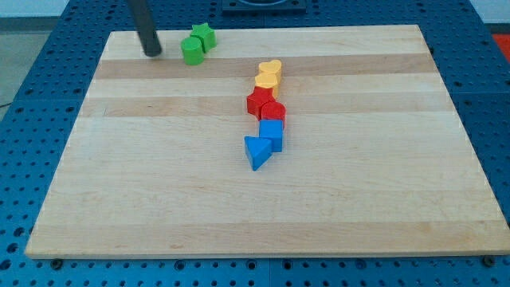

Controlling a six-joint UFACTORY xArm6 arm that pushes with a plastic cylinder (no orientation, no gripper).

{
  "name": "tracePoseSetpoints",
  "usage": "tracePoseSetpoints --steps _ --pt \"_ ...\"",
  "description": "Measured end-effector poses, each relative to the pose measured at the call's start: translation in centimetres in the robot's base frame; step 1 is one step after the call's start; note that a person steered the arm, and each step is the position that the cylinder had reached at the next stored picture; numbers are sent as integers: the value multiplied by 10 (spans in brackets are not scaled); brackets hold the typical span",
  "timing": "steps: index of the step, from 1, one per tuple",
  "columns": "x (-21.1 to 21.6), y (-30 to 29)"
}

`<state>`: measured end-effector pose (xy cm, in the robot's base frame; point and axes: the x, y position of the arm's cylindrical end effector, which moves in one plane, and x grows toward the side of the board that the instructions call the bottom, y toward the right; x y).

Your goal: Move the green circle above the heart

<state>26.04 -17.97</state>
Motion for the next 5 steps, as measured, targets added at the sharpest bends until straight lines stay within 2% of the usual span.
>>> tracePoseSetpoints --steps 2,3,4,5 --pt "10 119" --pt "10 94" --pt "-7 79" --pt "-33 95"
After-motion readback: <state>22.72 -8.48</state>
